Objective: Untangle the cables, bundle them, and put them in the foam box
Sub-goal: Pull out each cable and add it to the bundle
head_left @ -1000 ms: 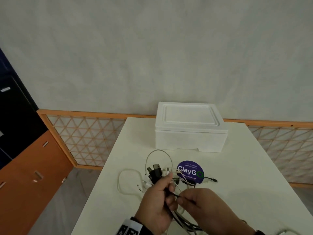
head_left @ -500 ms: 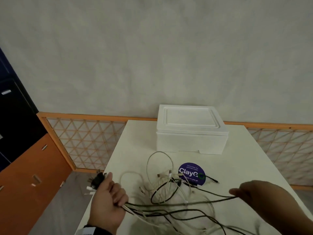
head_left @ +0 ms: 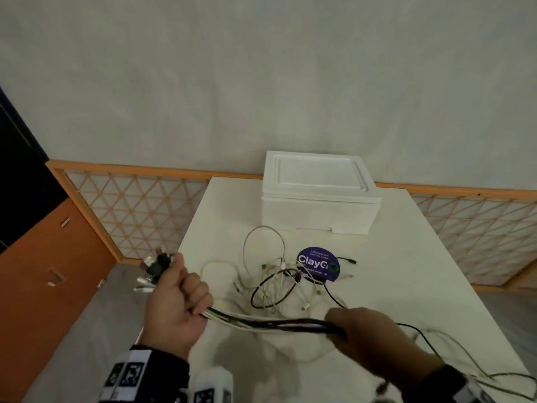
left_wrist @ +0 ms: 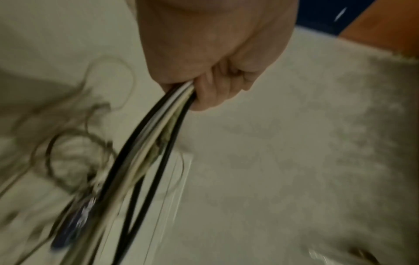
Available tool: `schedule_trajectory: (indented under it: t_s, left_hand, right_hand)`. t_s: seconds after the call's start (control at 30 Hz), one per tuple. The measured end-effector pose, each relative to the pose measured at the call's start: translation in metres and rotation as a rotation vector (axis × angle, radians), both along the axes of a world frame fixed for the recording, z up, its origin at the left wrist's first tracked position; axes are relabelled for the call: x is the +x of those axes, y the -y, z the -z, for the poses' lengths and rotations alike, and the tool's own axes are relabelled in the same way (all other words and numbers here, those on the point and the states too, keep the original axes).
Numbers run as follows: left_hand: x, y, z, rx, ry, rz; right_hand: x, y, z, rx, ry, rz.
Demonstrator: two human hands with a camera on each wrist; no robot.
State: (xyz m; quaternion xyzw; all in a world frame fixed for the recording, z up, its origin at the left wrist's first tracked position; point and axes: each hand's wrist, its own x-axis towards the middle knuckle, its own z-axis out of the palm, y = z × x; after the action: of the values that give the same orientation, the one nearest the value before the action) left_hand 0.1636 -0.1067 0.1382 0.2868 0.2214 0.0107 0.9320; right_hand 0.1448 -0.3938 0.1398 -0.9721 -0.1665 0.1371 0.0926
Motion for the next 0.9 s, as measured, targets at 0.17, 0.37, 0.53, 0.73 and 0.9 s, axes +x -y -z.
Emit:
schedule_trajectory:
  t_s: [0.17, 0.37, 0.53, 0.73, 0.9]
  left_hand:
    - [-0.003, -0.035, 0.041, 0.055, -0.147, -0.099]
    - [-0.002, 0.002, 0.073, 0.188, -0.262, -0.15]
    - [-0.001, 0.024, 0.082, 0.235, -0.38, -0.08]
    - [-0.006, 0.049, 0.079, 0.192, -0.348, -0.038]
    - [-0.008, 0.064, 0.07, 0.137, -0.306, -0.058]
  right_hand:
    - [-0.012, 0.054, -0.028, -0.113, -0.017, 0.127]
    - [-0.014, 0.069, -0.038, -0.239, 0.069, 0.079]
    - [0.016, 0.085, 0.03, -0.252, -0.229, 0.048]
    - [0.071, 0.02, 0.046, 0.481, -0.12, 0.197]
    - [0.105, -0.035, 0.053, 0.736, -0.463, 0.305]
